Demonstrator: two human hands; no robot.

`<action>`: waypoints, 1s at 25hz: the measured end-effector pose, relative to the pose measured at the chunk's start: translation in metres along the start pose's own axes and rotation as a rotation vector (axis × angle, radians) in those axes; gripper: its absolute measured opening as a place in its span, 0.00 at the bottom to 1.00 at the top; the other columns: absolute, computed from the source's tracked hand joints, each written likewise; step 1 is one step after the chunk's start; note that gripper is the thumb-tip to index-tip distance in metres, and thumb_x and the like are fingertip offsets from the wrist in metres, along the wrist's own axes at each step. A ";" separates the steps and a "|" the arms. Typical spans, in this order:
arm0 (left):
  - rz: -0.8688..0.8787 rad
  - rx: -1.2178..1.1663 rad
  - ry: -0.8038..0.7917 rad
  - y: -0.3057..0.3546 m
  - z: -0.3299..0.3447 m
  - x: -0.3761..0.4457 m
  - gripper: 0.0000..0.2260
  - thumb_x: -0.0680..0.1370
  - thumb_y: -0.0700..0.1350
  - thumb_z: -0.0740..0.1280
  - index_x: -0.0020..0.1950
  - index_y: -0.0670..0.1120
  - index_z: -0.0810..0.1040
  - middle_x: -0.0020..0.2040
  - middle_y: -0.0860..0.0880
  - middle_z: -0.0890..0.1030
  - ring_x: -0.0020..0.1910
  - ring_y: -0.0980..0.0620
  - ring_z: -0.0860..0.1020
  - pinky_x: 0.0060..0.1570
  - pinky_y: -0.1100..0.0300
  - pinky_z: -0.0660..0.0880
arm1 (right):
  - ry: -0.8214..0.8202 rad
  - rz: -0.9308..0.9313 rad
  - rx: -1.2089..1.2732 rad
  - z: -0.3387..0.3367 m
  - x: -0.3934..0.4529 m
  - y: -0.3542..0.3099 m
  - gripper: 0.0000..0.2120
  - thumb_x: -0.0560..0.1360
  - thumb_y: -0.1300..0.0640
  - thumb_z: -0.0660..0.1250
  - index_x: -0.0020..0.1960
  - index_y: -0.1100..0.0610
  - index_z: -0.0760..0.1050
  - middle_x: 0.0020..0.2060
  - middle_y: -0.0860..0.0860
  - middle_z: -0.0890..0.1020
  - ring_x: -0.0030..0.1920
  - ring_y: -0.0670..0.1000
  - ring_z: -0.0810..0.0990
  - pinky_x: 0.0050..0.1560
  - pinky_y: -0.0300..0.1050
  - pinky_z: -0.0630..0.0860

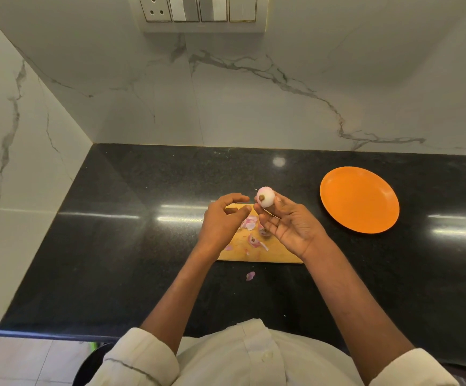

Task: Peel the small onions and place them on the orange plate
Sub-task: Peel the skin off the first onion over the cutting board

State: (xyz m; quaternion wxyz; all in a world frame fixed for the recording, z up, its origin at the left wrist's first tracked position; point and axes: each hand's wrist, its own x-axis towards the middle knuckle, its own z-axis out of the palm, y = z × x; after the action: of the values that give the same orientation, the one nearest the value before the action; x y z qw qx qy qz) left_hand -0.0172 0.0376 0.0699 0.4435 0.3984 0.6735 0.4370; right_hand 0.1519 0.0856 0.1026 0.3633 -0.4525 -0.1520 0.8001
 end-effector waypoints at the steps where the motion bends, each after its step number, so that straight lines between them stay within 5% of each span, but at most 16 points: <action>1: 0.041 0.008 -0.021 0.003 0.001 0.002 0.10 0.82 0.50 0.74 0.63 0.54 0.85 0.60 0.56 0.85 0.59 0.57 0.83 0.52 0.61 0.82 | 0.019 -0.009 -0.055 0.000 0.000 0.001 0.12 0.86 0.63 0.62 0.65 0.59 0.81 0.60 0.61 0.85 0.57 0.57 0.86 0.56 0.50 0.82; 4: 0.091 -0.011 -0.035 0.012 0.005 0.002 0.12 0.83 0.52 0.73 0.65 0.51 0.84 0.57 0.54 0.86 0.58 0.54 0.84 0.60 0.52 0.83 | 0.041 -0.105 -0.272 0.001 -0.002 0.003 0.14 0.86 0.65 0.61 0.64 0.55 0.83 0.59 0.57 0.86 0.57 0.57 0.87 0.57 0.51 0.82; 10: 0.167 -0.096 -0.056 0.023 -0.001 -0.002 0.10 0.82 0.44 0.74 0.62 0.45 0.85 0.53 0.48 0.88 0.51 0.49 0.87 0.55 0.49 0.86 | 0.058 -0.353 -0.457 0.014 -0.013 -0.004 0.15 0.81 0.68 0.69 0.62 0.55 0.84 0.56 0.48 0.88 0.58 0.50 0.86 0.56 0.46 0.85; 15: 0.255 -0.116 -0.015 0.033 -0.004 -0.004 0.10 0.81 0.46 0.76 0.60 0.44 0.83 0.54 0.47 0.87 0.55 0.47 0.87 0.56 0.44 0.85 | 0.018 -0.501 -0.594 0.019 -0.019 -0.009 0.11 0.81 0.63 0.71 0.60 0.53 0.86 0.54 0.47 0.88 0.55 0.41 0.86 0.45 0.34 0.82; 25: 0.436 0.034 0.034 0.048 0.000 -0.012 0.10 0.82 0.44 0.75 0.62 0.44 0.83 0.53 0.50 0.87 0.53 0.53 0.87 0.56 0.52 0.85 | 0.020 -0.573 -0.554 0.020 -0.019 -0.007 0.13 0.78 0.60 0.75 0.63 0.52 0.85 0.56 0.47 0.88 0.61 0.47 0.85 0.57 0.48 0.84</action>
State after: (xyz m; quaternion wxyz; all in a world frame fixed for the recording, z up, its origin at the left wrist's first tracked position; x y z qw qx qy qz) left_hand -0.0067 0.0409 0.1179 0.3203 0.5347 0.5859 0.5179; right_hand 0.1451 0.0788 0.1291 0.4374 -0.4806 -0.4787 0.5904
